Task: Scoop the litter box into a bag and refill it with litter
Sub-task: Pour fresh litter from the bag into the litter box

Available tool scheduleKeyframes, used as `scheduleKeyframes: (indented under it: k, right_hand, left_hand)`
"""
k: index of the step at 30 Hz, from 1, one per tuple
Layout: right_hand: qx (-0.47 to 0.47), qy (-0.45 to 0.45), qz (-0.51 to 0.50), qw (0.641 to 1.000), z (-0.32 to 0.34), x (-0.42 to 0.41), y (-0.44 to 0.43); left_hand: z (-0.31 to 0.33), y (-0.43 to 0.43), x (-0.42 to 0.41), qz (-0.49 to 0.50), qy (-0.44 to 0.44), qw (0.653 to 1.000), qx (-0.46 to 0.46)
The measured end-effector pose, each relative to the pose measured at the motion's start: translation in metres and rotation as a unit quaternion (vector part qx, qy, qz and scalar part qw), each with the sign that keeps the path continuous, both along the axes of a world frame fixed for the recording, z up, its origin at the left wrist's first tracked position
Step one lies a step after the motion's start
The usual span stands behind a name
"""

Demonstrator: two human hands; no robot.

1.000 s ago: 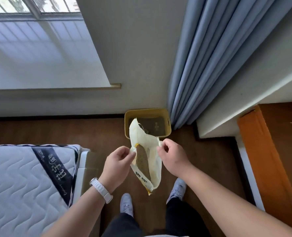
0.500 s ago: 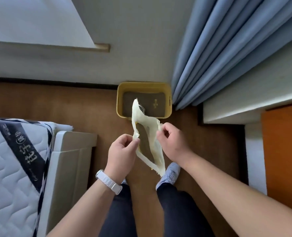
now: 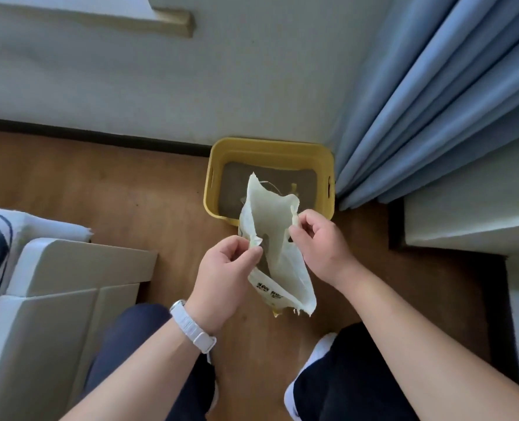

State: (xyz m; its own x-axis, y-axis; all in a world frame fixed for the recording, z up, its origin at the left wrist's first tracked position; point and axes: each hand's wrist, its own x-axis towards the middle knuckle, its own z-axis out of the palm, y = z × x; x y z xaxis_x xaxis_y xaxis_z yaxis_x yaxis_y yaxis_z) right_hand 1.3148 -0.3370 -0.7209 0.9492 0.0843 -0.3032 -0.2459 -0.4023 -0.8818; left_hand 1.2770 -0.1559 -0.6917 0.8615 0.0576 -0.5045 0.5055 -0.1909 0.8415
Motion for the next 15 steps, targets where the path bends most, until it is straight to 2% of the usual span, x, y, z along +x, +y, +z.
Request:
scheduleKeyframes:
  k: [9, 12, 15]
  right_hand:
    - [-0.016, -0.063, 0.101, 0.993, -0.107, 0.023, -0.015]
    - [-0.022, -0.081, 0.126, 0.988, -0.119, 0.033, -0.020]
    - [-0.024, -0.082, 0.153, 0.984, -0.121, 0.043, -0.025]
  left_hand:
    - [-0.124, -0.010, 0.036, -0.063, -0.109, 0.992, -0.002]
    - [-0.144, -0.020, 0.048, -0.091, -0.178, 0.979, -0.029]
    - [-0.161, -0.031, 0.063, -0.112, -0.292, 0.949, 0.039]
